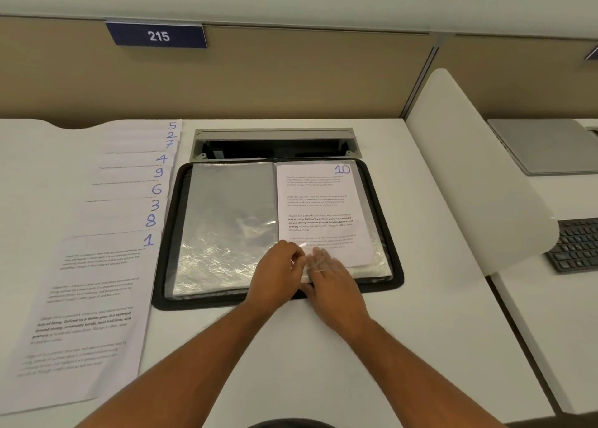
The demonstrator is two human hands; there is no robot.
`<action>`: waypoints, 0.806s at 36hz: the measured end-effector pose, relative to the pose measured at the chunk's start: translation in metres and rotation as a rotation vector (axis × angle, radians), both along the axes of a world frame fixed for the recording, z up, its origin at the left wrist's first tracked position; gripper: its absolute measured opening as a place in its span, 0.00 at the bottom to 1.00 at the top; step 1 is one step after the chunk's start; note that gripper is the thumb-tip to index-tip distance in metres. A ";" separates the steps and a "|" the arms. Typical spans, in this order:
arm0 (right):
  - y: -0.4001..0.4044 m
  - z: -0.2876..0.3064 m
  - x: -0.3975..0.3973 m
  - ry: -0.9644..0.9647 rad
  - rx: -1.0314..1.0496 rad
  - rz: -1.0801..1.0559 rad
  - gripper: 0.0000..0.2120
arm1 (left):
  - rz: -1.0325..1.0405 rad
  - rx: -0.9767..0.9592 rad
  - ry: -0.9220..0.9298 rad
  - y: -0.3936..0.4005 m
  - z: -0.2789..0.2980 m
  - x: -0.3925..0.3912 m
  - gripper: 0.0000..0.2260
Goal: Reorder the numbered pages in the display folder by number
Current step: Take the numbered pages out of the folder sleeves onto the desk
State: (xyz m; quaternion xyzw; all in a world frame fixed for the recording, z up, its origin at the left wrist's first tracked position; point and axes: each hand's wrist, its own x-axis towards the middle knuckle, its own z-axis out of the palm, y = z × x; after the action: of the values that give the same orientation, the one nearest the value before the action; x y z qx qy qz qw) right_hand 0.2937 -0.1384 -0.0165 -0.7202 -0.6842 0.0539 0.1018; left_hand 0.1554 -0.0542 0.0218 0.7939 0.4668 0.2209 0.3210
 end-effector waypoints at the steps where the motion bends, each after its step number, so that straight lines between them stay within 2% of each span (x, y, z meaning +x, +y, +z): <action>1: -0.002 -0.003 0.001 -0.043 0.029 0.017 0.28 | 0.015 -0.007 0.007 -0.001 -0.001 -0.003 0.02; 7: -0.015 -0.006 0.007 -0.100 0.249 0.087 0.16 | 0.070 -0.047 0.072 -0.011 -0.004 -0.017 0.03; 10: -0.021 -0.002 0.008 -0.097 0.306 0.099 0.12 | 0.100 -0.064 0.081 -0.016 -0.005 -0.023 0.03; 13: -0.030 0.002 0.007 -0.131 0.331 0.135 0.02 | 0.118 -0.073 0.080 -0.020 -0.005 -0.027 0.04; 18: -0.059 0.007 0.002 -0.142 0.319 0.191 0.08 | 0.133 -0.085 0.077 -0.029 -0.006 -0.028 0.05; 29: -0.130 0.013 -0.025 -0.046 0.167 0.283 0.06 | 0.149 -0.090 0.077 -0.047 -0.015 -0.022 0.06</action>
State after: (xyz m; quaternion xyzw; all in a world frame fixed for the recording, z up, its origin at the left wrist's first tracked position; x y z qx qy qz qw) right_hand 0.2687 -0.2687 -0.0038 -0.6069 -0.7829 -0.0058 0.1369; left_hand 0.1337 -0.1011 0.0070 0.7496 0.5459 0.1924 0.3210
